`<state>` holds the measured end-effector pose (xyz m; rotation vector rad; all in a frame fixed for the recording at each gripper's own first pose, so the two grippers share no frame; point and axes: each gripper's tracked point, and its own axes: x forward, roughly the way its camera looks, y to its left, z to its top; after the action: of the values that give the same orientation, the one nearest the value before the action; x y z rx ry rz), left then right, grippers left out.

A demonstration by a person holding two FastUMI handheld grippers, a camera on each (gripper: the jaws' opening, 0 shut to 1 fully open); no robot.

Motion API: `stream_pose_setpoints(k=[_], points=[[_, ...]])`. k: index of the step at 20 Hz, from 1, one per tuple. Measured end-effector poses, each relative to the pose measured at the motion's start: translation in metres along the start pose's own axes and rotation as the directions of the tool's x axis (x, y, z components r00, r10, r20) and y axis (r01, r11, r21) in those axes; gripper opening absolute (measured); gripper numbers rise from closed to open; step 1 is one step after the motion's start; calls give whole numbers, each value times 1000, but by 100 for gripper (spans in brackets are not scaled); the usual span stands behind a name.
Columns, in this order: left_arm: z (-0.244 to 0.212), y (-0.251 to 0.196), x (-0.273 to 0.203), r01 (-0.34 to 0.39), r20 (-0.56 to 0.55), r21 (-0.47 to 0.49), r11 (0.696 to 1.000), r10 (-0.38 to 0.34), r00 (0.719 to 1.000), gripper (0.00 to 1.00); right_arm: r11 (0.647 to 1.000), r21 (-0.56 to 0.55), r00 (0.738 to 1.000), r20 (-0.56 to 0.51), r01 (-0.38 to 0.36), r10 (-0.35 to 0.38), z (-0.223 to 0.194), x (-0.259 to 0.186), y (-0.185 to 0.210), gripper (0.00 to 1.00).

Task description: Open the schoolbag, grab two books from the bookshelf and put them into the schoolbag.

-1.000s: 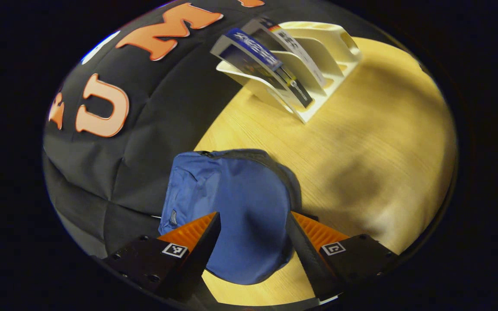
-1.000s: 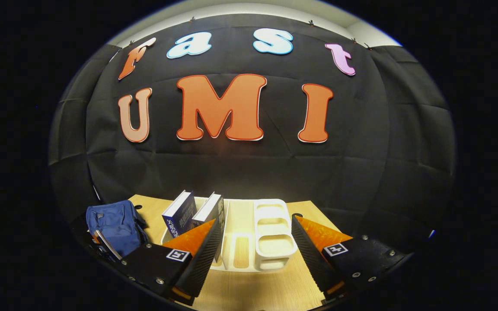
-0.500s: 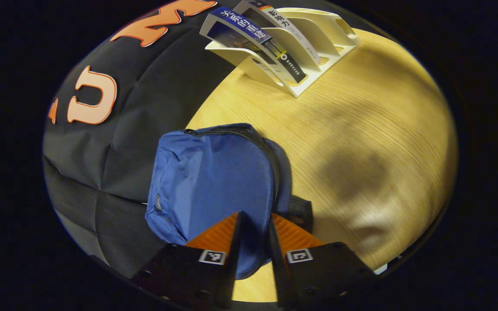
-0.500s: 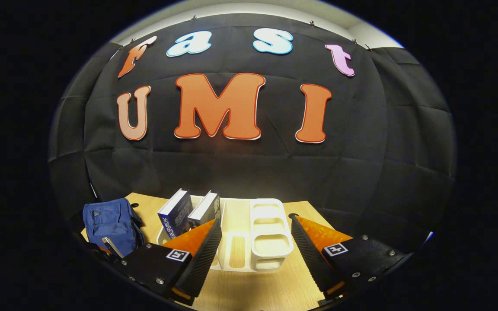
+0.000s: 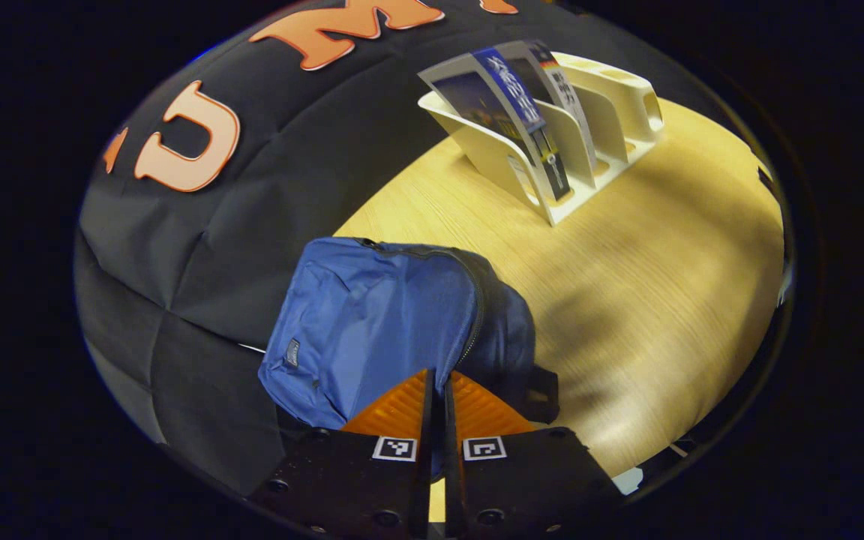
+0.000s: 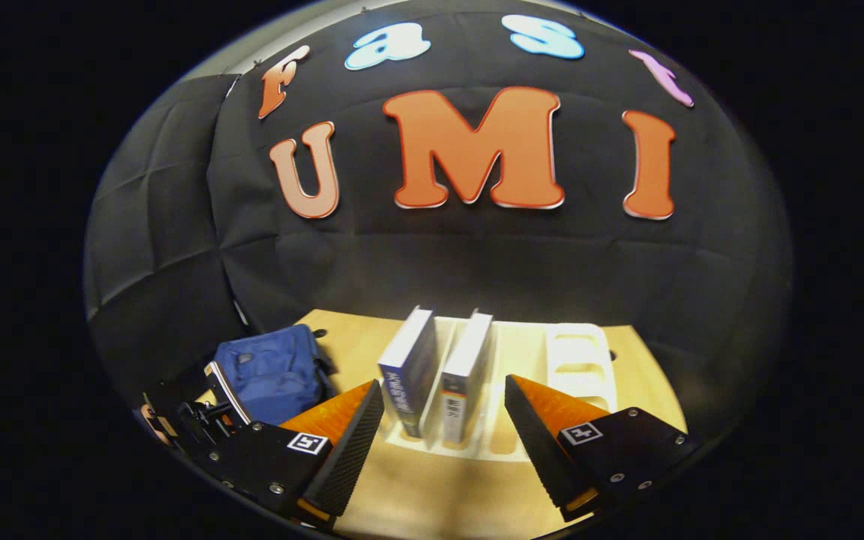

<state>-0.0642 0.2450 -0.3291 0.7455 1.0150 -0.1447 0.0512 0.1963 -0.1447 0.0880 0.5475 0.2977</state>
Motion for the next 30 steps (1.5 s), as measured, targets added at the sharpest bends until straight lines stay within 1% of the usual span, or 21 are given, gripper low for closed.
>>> stream_pose_setpoints(k=[1,2,3,6,8,10,12,13,14,15,17,19,20,22,24,25,26,27,28,29,30], points=[[2,6,-6,24,6,-12,1000,-23,1000,5,1000,-5,1000,-8,-13,13,3,10,5,96],[5,12,-9,41,22,-17,999,-40,999,6,1000,-20,1000,6,-8,8,10,19,7,97],[10,19,-10,48,28,-33,998,-47,998,5,999,-34,1000,-2,-7,7,14,30,11,97],[23,45,-20,62,71,-90,994,-55,996,5,998,-50,999,-47,-22,19,23,56,23,97],[35,72,-27,64,111,-144,988,-49,993,5,997,-69,996,-90,-15,9,26,80,32,96],[48,96,-35,70,146,-217,974,-39,988,5,997,-83,989,-148,6,-18,26,100,37,97],[62,115,-40,94,183,-261,961,-46,982,5,995,-99,973,-227,30,-52,20,119,39,97],[65,122,-43,106,193,-269,957,-54,980,5,993,-110,959,-275,34,-64,14,127,40,97],[67,128,-41,112,196,-276,955,-58,979,5,991,-121,947,-307,57,-92,12,132,37,97],[68,134,-43,114,196,-278,954,-60,979,4,990,-127,937,-336,62,-102,8,139,38,97],[74,146,-42,120,219,-286,951,-57,974,3,988,-135,921,-368,81,-126,5,152,38,97],[74,146,-45,159,244,-304,939,-84,966,3,985,-138,901,-406,104,-152,0,163,34,96],[74,149,-44,173,252,-310,935,-95,963,3,982,-145,885,-432,121,-173,-4,167,30,95],[75,158,-43,190,260,-318,929,-108,960,3,983,-129,855,-488,127,-175,-13,175,34,93],[76,163,-39,192,268,-308,932,-109,957,3,984,-124,814,-553,127,-175,-29,179,35,85],[77,163,-40,200,273,-308,930,-115,955,3,982,-143,798,-574,126,-186,-35,180,34,80],[77,160,-38,213,278,-310,926,-126,952,3,977,-169,785,-585,127,-204,-41,183,32,77],[76,158,-37,224,283,-314,923,-135,950,3,975,-182,768,-603,131,-215,-48,183,33,79],[75,157,-35,234,283,-319,918,-143,948,2,974,-188,750,-623,130,-220,-55,182,32,55],[74,157,-34,240,285,-323,915,-147,947,3,971,-197,737,-636,133,-230,-57,181,32,50],[74,158,-32,244,288,-327,913,-150,946,0,970,-199,724,-649,137,-235,-61,185,29,37]])
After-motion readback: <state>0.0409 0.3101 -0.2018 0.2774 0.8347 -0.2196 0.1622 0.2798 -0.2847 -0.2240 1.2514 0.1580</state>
